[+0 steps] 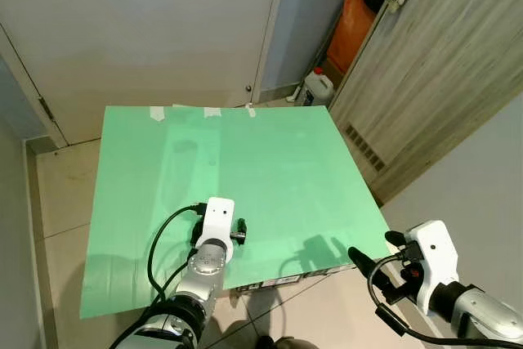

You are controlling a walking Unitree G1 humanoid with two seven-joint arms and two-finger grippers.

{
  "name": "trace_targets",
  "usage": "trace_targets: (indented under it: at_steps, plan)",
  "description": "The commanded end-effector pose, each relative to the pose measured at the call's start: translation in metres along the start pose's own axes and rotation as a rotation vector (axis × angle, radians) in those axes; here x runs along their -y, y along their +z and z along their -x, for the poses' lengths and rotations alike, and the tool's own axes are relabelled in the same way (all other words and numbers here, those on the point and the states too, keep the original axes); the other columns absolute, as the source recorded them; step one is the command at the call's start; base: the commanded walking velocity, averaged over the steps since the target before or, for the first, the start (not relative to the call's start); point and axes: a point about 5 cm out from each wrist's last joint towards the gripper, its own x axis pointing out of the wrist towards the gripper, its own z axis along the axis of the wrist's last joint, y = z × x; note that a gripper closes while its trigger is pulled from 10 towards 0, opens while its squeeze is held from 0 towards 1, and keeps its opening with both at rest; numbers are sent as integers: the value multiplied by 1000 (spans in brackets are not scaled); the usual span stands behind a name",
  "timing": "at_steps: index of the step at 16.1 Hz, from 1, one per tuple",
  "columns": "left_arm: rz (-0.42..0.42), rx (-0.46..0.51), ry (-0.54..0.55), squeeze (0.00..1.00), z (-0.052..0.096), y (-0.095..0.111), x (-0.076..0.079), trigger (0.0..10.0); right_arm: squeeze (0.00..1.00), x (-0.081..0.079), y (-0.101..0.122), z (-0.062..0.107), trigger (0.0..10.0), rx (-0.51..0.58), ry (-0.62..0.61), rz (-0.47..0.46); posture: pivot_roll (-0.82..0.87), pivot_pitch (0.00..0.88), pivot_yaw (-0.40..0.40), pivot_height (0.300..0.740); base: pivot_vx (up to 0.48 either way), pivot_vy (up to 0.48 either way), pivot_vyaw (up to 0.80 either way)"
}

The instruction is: Hang keys on a hook

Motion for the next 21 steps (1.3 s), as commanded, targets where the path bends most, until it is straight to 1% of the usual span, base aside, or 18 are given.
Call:
trace_targets:
  at_steps: [1,4,5,8,11,13,14,16,18,19,21]
  plan:
    - [36,-368,14,0,23,-77,-5,0,0,2,-1,2,10000,-6,-22,4,-269,203,-214,740,0,0,0]
    - [12,-379,15,0,25,-80,-7,0,0,0,2,1,10000,-3,-21,10,-266,200,-215,740,0,0,0]
    - [-13,-375,20,0,25,-80,-9,0,0,-1,2,1,10000,-3,-20,10,-266,198,-215,740,0,0,0]
    - [-30,-381,30,0,28,-86,-11,0,0,-2,0,0,10000,-4,-22,11,-264,190,-214,740,0,0,0]
    - [-43,-351,47,0,27,-83,-15,0,0,-1,-4,-1,10000,-2,-33,8,-259,184,-207,740,0,0,0]
    - [-51,-298,51,0,22,-74,-18,0,0,-1,-5,-3,10000,0,-39,5,-250,183,-200,740,0,0,0]
    - [-53,-251,49,0,19,-65,-20,0,0,-2,-6,-4,10000,2,-41,3,-244,183,-196,740,0,0,0]
    - [-26,-153,47,0,13,-47,-23,0,0,-4,-6,-7,10000,10,-45,-5,-228,177,-186,740,0,0,0]
    - [22,-40,58,0,8,-24,-27,0,0,-6,-6,-13,10000,20,-43,-11,-194,170,-176,740,0,0,0]
    - [30,33,57,0,6,-8,-27,0,0,-8,-3,-16,10000,31,-35,-14,-182,165,-174,740,0,0,0]
    - [42,110,61,0,7,9,-28,0,0,-9,1,-19,10000,44,-31,-12,-168,158,-172,740,0,0,0]
